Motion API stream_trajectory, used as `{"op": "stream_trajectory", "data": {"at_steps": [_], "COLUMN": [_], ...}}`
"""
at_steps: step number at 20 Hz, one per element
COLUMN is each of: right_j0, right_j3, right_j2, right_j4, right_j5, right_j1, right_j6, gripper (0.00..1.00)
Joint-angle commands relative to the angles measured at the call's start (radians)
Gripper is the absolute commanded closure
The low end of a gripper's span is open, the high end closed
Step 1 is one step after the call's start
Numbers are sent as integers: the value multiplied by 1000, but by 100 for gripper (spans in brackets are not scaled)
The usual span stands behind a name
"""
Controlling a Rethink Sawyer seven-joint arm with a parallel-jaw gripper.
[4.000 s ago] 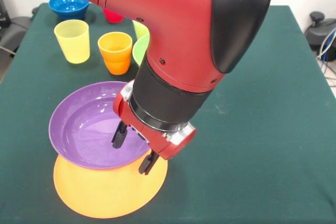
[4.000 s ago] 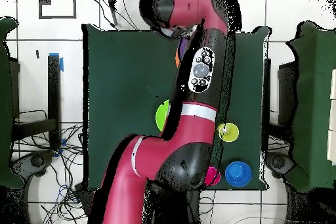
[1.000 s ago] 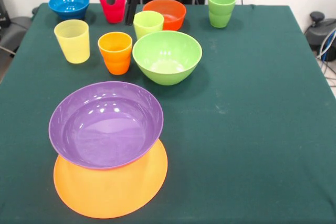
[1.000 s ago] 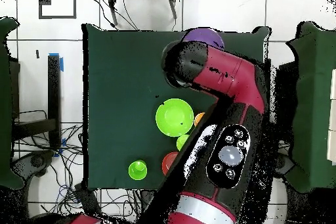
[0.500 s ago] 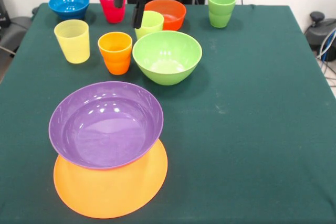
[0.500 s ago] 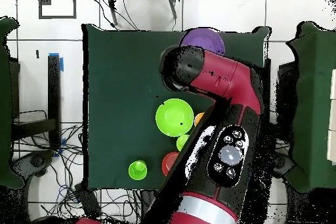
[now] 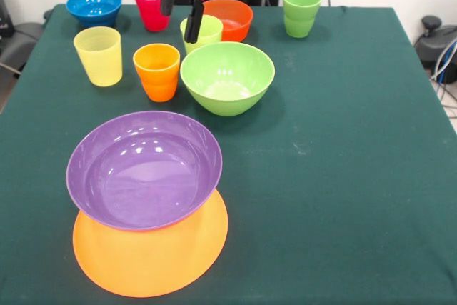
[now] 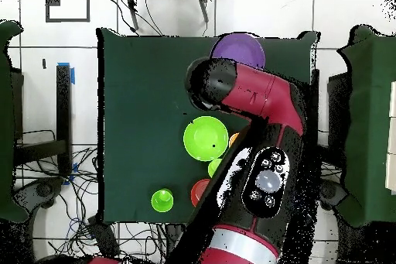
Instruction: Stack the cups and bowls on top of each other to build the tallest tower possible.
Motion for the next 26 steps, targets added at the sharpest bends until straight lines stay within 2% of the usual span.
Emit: {"op": "stream_trajectory", "data": {"at_steps": [1,10,26], "right_j0": [-7,-1,7], "right_j3": [96,116,109], "right_j2": [139,155,148], "right_j4": [-56,-42,-48], "right_j5": [-70,-113,-90], "right_j1": [31,45,37], "right_j6": [-49,-12,0], "gripper": [0,0,0]}}
